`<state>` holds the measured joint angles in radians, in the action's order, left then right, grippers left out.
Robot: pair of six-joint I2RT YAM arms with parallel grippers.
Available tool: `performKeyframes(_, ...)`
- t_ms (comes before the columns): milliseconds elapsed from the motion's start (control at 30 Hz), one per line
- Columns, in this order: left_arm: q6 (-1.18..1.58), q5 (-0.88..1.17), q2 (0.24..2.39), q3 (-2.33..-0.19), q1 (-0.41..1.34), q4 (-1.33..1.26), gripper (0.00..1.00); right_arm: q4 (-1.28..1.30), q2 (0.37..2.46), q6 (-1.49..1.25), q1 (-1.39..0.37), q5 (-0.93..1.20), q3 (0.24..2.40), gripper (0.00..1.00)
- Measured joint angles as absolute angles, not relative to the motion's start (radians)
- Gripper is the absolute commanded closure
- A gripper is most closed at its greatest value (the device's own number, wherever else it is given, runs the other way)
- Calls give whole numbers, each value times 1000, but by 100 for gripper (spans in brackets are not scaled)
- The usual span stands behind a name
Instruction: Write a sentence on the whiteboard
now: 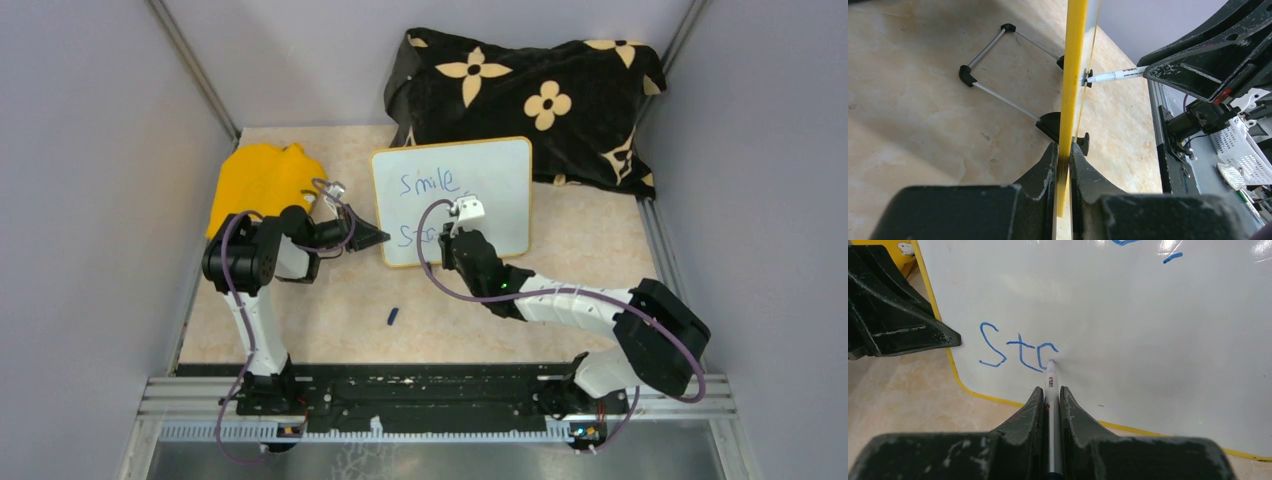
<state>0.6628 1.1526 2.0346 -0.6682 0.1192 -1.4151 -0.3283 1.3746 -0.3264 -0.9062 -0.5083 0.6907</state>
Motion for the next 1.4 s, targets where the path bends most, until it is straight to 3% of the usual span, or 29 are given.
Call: performKeyframes(1400,660,1153,2035,-669,119,-1411,100,-329,1349,-326,-893,-502,667,100)
